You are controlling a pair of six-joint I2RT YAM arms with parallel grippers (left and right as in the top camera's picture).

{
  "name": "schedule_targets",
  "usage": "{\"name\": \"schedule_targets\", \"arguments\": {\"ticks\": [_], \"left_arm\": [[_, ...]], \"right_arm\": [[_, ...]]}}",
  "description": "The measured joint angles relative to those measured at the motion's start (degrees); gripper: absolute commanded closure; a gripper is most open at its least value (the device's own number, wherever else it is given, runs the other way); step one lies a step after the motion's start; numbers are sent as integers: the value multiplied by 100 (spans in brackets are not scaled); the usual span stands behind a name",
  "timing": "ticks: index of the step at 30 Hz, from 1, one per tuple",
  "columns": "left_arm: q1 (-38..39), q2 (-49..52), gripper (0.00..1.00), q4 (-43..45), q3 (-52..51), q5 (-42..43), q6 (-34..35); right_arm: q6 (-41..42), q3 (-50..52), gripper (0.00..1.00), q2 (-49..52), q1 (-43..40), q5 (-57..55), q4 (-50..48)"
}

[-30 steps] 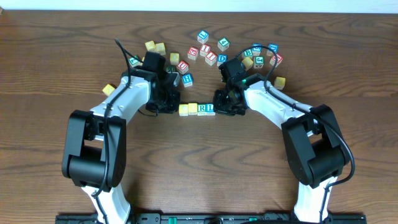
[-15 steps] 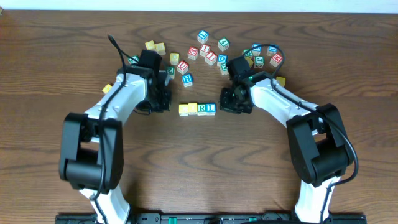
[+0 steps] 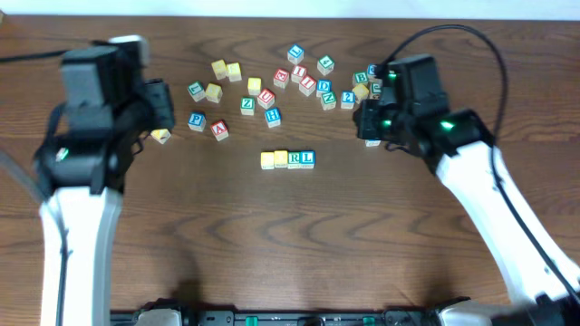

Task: Spell out CORL

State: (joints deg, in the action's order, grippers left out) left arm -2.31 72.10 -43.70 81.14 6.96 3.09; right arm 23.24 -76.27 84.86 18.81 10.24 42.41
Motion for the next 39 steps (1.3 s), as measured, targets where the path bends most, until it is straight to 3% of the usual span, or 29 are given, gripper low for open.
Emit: {"name": "schedule_targets", "arguments": {"ticks": [2, 3, 5, 16, 30, 39], "left_arm": [[-87, -275, 3, -22, 0, -7, -11], [-114, -398, 3, -59, 0, -7, -11], [-144, -586, 3, -122, 0, -7, 0], [-146, -732, 3, -393, 0, -4, 4], [-146, -732, 2, -396, 0, -4, 4], [-146, -732, 2, -396, 0, -4, 4]], "right_arm": [[-109, 0, 59, -302, -63, -24, 101], [-188, 2, 45, -490, -90, -46, 199], [-280, 2, 1, -796, -133, -70, 299], [-487, 2, 1, -1965, -256, -734, 365], [-509, 2, 1, -1945, -256, -1126, 560], [-638, 129, 1, -1982, -507, -1729, 26]]}}
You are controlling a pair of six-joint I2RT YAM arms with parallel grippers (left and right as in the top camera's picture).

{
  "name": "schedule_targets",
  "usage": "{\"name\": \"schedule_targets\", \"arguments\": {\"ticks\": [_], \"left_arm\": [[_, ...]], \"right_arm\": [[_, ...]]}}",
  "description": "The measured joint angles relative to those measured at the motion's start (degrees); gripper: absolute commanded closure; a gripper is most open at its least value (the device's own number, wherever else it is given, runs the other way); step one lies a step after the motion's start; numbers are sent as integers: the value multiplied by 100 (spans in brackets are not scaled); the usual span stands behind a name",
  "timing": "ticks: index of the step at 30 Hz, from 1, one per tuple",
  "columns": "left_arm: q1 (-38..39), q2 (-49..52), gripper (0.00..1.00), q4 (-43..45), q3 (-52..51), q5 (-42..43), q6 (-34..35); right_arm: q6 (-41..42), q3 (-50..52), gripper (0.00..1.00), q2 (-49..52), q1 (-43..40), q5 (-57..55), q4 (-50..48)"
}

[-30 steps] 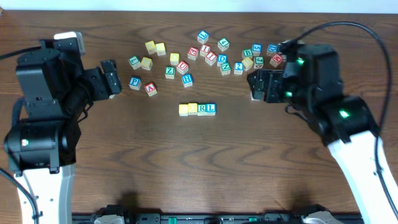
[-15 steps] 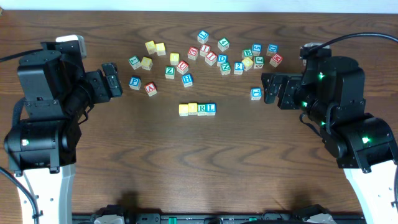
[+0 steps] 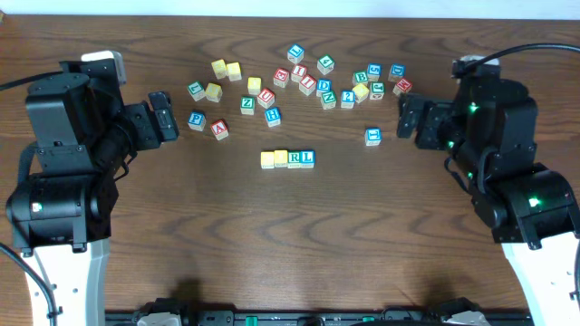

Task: Spell out CORL

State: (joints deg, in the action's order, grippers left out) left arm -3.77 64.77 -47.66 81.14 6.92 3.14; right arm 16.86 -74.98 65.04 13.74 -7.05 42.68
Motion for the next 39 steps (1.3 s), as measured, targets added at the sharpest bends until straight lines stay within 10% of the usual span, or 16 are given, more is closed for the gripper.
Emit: {"name": "schedule_targets", "arguments": {"ticks": [17, 39], "left_arm": [[0, 0, 2, -11, 0, 0, 0], [0, 4, 2, -11, 0, 0, 0]], "right_arm": [[-310, 5108, 1, -4164, -1596, 822, -3823], [-315, 7458, 1, -6426, -1663, 1025, -3877]]}}
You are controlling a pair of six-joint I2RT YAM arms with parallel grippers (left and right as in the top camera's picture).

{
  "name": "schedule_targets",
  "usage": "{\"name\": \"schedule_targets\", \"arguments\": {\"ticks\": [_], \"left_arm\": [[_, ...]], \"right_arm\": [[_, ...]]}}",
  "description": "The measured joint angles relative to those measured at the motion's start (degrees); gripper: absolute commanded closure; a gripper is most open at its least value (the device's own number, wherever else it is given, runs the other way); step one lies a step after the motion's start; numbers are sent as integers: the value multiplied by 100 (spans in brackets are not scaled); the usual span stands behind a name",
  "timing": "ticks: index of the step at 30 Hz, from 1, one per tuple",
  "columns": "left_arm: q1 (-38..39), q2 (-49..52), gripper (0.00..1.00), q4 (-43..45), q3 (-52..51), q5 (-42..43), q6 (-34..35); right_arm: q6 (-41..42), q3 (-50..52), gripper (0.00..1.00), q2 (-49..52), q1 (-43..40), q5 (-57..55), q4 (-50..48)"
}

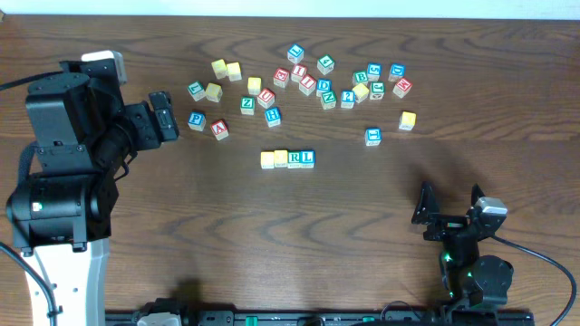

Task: Spell out CORL

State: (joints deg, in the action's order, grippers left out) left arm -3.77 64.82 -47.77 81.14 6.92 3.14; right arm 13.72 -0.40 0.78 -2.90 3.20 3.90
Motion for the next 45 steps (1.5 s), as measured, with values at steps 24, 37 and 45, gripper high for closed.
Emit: {"name": "schedule_targets", "arguments": {"ticks": [24, 37, 45], "left_arm": [[0, 0, 2, 0, 0, 0, 0], [0, -4, 2, 20, -66, 0, 0], [0, -459, 2, 354, -1679, -37, 0]], "right_arm": [[-37, 0, 1, -4, 0, 0, -2], [-37, 0, 1, -4, 0, 0, -2], [-39, 0, 1, -7, 0, 0, -2]]}}
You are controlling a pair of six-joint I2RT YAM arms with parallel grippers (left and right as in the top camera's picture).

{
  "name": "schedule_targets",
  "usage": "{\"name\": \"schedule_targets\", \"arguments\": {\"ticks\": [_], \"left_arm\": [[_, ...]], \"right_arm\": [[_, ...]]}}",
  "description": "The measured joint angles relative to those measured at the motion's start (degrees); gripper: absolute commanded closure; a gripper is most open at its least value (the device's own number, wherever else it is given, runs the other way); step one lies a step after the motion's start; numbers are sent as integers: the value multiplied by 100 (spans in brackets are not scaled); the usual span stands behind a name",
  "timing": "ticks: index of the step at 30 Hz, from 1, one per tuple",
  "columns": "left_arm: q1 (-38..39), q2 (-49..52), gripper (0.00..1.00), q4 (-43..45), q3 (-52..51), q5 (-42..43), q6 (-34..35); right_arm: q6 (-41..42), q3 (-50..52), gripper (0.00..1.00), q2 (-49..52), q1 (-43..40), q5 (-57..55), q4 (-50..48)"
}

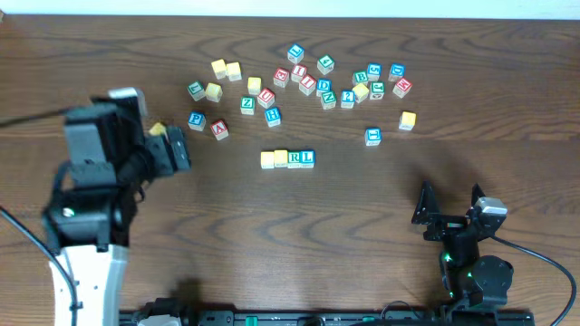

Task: Spell out CORL

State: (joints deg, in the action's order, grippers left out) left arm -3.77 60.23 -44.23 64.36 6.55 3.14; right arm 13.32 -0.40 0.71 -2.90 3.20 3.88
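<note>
A row of four letter blocks [287, 158] lies mid-table: two with plain yellow tops on the left, then R and L. The loose letter blocks [308, 77] are scattered behind it. My left gripper [178, 152] hovers left of the row, apparently open and holding nothing. A small yellow block [159, 129] lies just behind it. My right gripper [449, 206] sits folded at the front right, its fingers spread wide and empty.
A blue-lettered block [372, 136] and a yellow block [407, 119] lie apart at the right of the scatter. Blocks P [196, 119] and A [218, 129] sit near the left arm. The arm bases line the front edge.
My left arm has moved right and toward the front, so its gripper is now closer to the row. The small yellow block behind it shows again. The right arm and the other blocks are unchanged.
My right gripper was first at the right end of the scatter, the left one by the small yellow block. The right arm then stood further right, leaving a blue block apart, and later lay folded at the front right. The four-block row never changed.
</note>
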Motion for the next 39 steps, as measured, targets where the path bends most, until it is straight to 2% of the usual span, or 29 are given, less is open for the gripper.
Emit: {"name": "schedule_targets", "arguments": {"ticks": [5, 13, 23, 32, 39], "left_arm": [[-11, -767, 2, 1086, -1447, -79, -2], [-22, -2015, 2, 2660, -2983, -90, -17], [-22, -3639, 2, 3694, -4487, -92, -46], [-22, -4874, 2, 4170, -5805, -92, -66], [-22, -5333, 2, 4398, -6227, -96, -160]], "right_arm": [[0, 0, 1, 0, 0, -2, -2], [0, 0, 1, 0, 0, -2, -2], [0, 0, 1, -2, 0, -2, -4], [0, 0, 1, -2, 0, -2, -2], [0, 0, 1, -2, 0, -2, -2]]}}
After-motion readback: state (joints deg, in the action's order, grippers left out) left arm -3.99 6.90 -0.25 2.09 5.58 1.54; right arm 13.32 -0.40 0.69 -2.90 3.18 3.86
